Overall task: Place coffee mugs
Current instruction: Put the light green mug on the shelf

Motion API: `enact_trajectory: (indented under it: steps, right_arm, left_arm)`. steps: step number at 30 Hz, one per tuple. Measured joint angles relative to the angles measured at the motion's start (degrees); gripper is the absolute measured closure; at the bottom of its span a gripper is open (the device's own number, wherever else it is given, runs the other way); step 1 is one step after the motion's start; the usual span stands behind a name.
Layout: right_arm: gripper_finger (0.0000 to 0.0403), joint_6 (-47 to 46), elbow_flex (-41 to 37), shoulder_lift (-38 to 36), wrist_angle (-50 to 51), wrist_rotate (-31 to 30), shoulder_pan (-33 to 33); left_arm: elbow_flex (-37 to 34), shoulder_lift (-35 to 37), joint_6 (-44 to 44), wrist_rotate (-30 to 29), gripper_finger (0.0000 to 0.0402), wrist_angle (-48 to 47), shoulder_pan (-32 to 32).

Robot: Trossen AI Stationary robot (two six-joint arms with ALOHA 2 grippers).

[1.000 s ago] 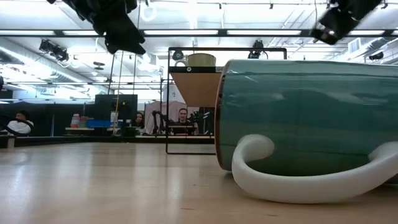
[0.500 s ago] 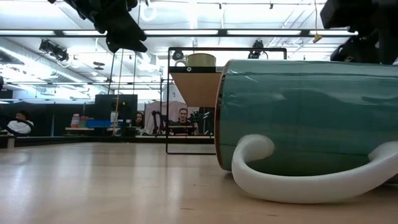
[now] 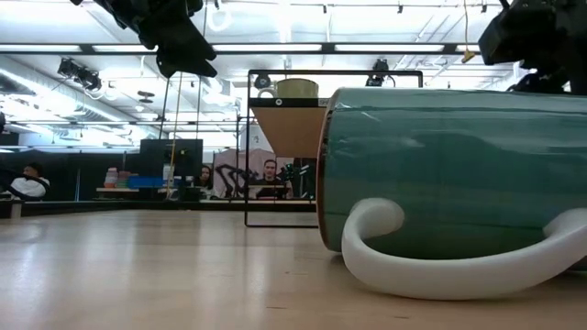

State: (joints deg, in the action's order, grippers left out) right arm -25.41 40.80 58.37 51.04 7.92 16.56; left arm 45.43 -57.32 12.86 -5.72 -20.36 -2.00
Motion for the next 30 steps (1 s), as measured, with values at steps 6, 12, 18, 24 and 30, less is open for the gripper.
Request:
enact_trajectory:
  steps: [6, 12, 18, 24, 30]
  right_arm:
    - [0.023, -0.13, 0.0, 0.28, -0.02, -0.81, 0.0]
    - [0.023, -0.02, -1.11, 0.63, -1.85, -1.74, -0.01]
    - [0.023, -0.52, -4.41, 0.63, -6.62, -1.81, -0.02]
    - [0.0233, -0.58, -5.35, 0.63, -6.88, -2.34, -0.02]
    - [0.0254, -0.57, -5.35, 0.63, -7.08, -3.77, -0.02]
  left_arm:
    - [0.0, -0.02, 0.0, 0.0, 0.0191, -0.02, -0.01]
    - [0.0, -0.02, -0.02, 0.01, 0.0191, -0.03, -0.02]
    - [0.02, -0.04, -0.04, 0.01, 0.0191, -0.04, -0.01]
    - [0.02, -0.04, -0.09, 0.0, 0.0191, -0.04, -0.01]
    - [0.02, -0.04, -0.09, 0.0, 0.0191, -0.04, -0.02]
